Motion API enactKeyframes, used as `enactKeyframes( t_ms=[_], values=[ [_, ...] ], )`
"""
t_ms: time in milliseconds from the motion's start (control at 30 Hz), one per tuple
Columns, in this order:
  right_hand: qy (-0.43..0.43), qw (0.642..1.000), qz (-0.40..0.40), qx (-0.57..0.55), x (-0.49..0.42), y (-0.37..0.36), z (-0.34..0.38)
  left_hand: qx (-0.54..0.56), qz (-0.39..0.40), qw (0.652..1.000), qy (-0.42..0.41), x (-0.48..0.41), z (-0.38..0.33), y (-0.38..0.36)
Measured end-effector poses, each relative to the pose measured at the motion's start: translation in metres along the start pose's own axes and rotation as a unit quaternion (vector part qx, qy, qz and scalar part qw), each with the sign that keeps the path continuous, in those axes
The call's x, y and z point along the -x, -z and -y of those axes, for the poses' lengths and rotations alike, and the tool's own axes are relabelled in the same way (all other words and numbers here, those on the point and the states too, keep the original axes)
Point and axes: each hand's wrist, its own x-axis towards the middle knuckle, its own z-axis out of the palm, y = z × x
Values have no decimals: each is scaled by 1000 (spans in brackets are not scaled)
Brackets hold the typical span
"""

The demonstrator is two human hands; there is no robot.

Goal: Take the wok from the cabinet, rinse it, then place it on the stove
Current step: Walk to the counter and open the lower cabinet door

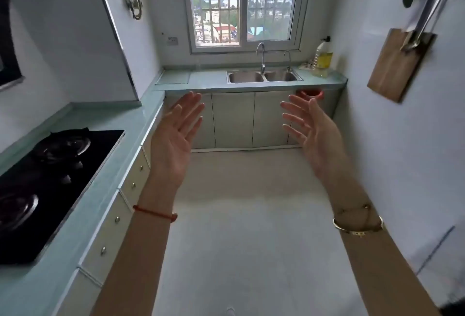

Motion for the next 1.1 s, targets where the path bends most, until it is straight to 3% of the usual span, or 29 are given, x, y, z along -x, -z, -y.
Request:
enactKeyframes(
  t_ms=[567, 1100],
  values=[
    [-25, 994, -100, 47, -135, 34, -68, 35, 48, 992, 113, -179, 117, 4],
    [-17, 983, -170, 61, -262, 181, -84, 53, 68, 980, 177, -314, 265, -99]
  ],
)
